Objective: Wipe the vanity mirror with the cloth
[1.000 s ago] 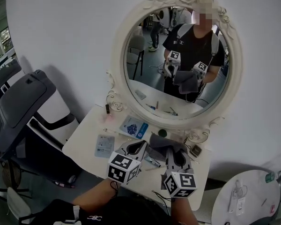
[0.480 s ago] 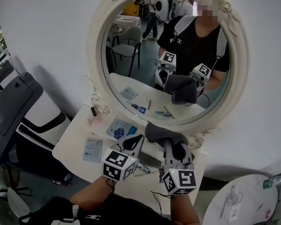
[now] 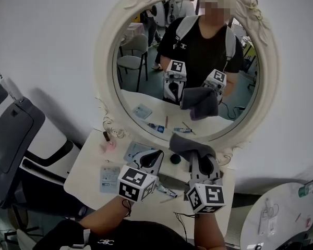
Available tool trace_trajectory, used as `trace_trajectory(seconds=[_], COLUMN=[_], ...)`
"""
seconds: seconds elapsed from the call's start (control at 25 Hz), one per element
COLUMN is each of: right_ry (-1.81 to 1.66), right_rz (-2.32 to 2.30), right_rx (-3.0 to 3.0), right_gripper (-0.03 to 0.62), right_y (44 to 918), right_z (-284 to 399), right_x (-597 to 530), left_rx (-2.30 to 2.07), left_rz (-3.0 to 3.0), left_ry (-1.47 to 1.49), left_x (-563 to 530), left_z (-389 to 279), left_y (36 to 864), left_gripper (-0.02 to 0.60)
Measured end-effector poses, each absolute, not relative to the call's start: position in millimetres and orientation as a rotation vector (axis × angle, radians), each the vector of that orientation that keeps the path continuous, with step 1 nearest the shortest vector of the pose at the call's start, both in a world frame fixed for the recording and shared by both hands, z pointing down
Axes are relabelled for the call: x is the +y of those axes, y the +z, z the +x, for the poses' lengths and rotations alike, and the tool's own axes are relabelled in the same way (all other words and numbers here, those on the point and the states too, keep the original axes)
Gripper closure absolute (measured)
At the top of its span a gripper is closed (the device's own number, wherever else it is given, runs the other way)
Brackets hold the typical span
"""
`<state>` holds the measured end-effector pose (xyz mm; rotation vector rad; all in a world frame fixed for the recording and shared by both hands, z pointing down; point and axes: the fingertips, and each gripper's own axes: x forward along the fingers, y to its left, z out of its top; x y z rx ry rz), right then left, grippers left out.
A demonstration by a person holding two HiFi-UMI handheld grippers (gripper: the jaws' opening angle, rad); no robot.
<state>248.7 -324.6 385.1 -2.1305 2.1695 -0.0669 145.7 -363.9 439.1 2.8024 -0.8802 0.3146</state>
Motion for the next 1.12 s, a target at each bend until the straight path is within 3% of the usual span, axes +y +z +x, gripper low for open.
trace_trajectory(seconds=[0.24, 0.56, 1.12], right_ry=[0.045, 0.334, 0.692], right_rz=[-2.279, -2.343, -2.274], right_rx=[2.011, 1.866, 1.871], right_gripper=[0.553, 0.553, 0.553], right_y=[348, 238, 80], right_z=[271, 315, 289], right_x=[-328, -331, -380], left_rx=[-0.777, -0.672, -0.704], left_rz=[2.837, 2.861, 2.848], left_ry=[0.266, 0.248, 0.244], left_x=[-373, -369, -369], left_z=[130, 136, 123], left_y=[429, 428, 429], left_gripper=[0.583, 0.582, 0.583])
